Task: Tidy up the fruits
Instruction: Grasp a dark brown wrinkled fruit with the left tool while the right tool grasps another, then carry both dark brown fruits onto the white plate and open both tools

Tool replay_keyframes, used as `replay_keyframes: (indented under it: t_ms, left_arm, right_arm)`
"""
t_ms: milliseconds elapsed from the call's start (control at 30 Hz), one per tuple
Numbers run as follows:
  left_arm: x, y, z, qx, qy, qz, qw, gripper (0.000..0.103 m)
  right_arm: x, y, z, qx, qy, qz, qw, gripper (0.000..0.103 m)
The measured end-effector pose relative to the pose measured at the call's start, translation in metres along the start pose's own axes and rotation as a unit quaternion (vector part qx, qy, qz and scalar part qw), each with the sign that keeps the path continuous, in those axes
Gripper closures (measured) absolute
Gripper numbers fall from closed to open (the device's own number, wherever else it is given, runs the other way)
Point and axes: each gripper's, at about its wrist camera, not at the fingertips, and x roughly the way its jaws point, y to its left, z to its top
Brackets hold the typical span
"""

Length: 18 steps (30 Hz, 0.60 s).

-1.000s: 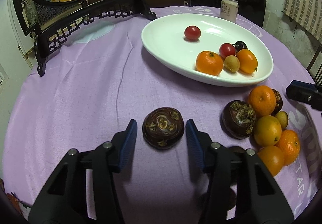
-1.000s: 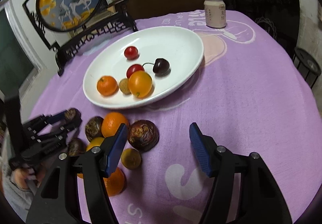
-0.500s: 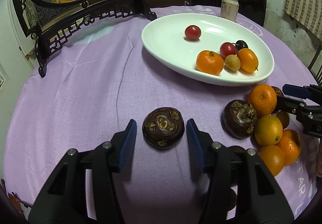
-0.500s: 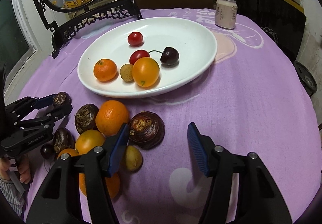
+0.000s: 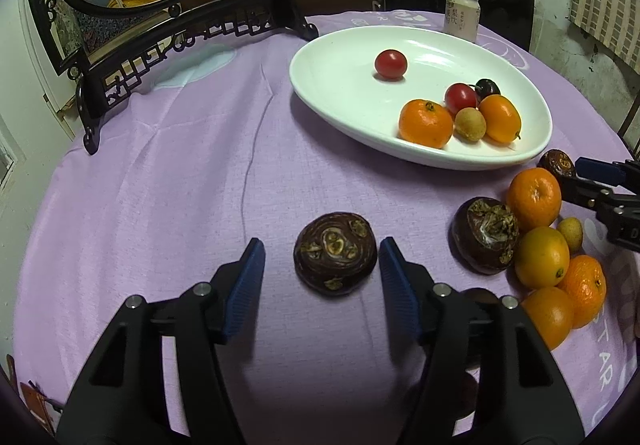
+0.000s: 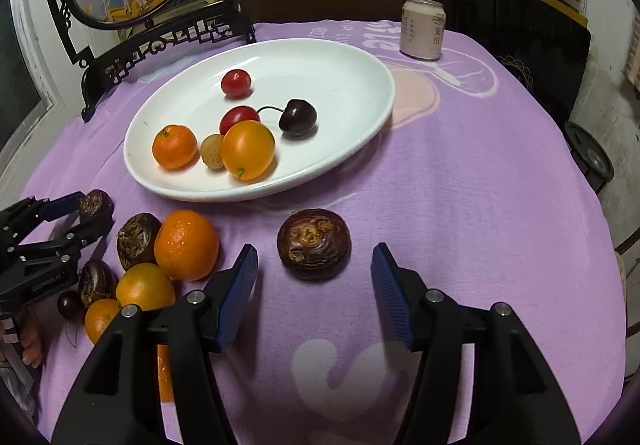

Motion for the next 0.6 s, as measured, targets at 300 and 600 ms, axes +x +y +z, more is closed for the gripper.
replay_keyframes:
  t_ms: [300, 600]
  left_arm:
    - [-0.001, -0.005, 0.000, 0.005, -0.003, -0.020, 0.9998, 0.062]
    - [-0.008, 0.003, 0.002, -0.012, -0.014, -0.019, 0.9997, 0.062]
  right_arm:
    - [0.007, -0.002, 0.001, 0.000, 0.006, -0.002, 1.000, 0.064]
    - [-0.005, -0.011, 0.003, 0.020, -0.002, 0.007, 1.000, 0.064]
